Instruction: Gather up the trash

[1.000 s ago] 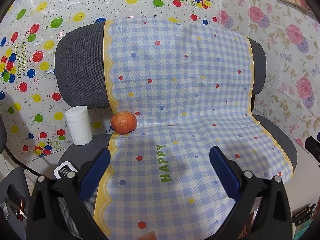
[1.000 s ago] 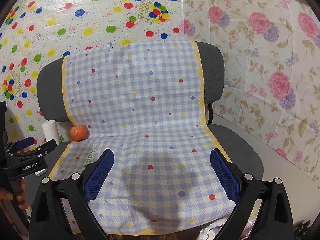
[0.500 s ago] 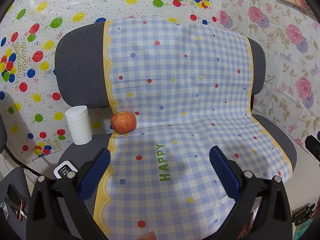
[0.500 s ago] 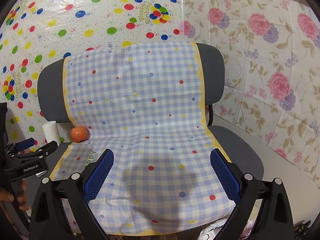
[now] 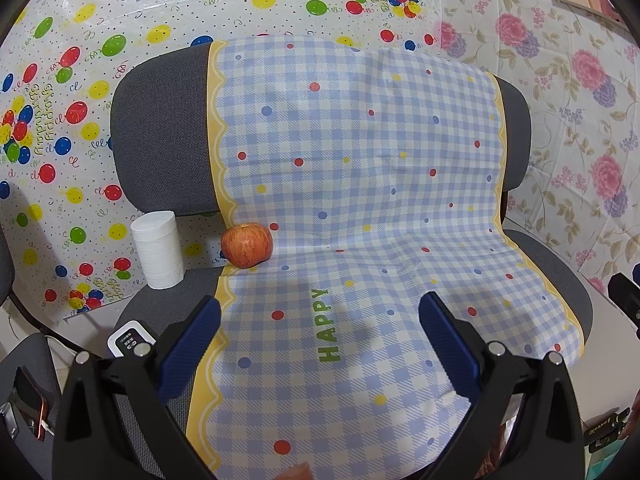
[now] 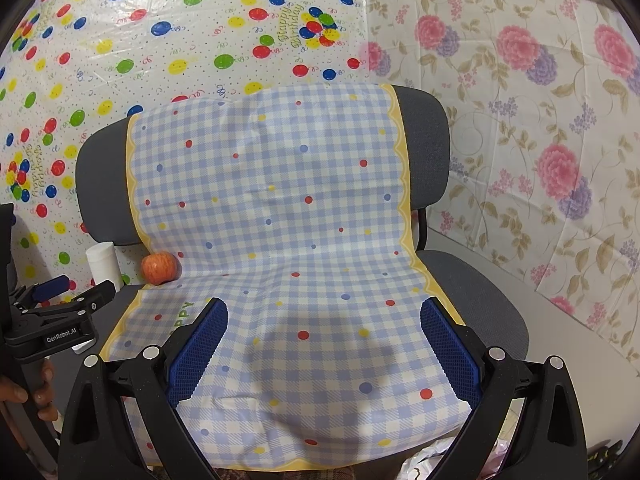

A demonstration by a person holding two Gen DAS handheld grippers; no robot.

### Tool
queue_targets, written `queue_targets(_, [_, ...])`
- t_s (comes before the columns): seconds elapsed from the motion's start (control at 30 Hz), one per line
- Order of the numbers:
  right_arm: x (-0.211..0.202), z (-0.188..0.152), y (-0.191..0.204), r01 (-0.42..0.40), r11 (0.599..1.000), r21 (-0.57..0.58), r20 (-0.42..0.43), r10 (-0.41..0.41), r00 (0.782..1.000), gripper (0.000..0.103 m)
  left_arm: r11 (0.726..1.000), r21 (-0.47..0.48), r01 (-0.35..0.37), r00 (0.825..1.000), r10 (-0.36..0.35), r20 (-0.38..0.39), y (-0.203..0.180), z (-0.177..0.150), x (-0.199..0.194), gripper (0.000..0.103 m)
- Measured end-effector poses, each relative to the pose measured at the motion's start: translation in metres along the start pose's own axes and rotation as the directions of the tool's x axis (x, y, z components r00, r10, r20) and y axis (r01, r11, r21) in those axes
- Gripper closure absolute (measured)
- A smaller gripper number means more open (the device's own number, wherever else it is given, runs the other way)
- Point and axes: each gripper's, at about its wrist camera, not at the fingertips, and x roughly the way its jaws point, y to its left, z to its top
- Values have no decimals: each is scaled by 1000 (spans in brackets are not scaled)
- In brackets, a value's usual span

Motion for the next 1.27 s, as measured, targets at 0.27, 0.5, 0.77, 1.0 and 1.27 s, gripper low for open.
queue_targets(0.27, [-1, -1, 1, 0, 1000, 1, 0, 0, 1000, 7, 1000, -2, -1, 1000, 1, -3, -2, -1, -1, 7])
queue_targets(0.5, [-1, -1, 2, 1, 1000, 2, -1, -1, 1000, 7, 1000, -6, 0, 1000, 0, -6, -3, -2, -2, 7])
queue_targets(0.77, [0, -1, 1, 3, 1000, 4, 0, -3, 1000, 7, 1000, -8, 4, 1000, -4, -8, -7, -6, -6, 7])
queue_targets(1.0, [1, -2, 1, 0, 1000, 3, -1, 0, 1000, 7, 999, 31, -29, 999, 28, 40, -9, -9, -7, 7])
queue_targets(1.27, [42, -15, -26, 63, 997, 39, -12, -63, 998, 7, 999, -3, 41, 999, -41, -24, 10, -25, 35, 7])
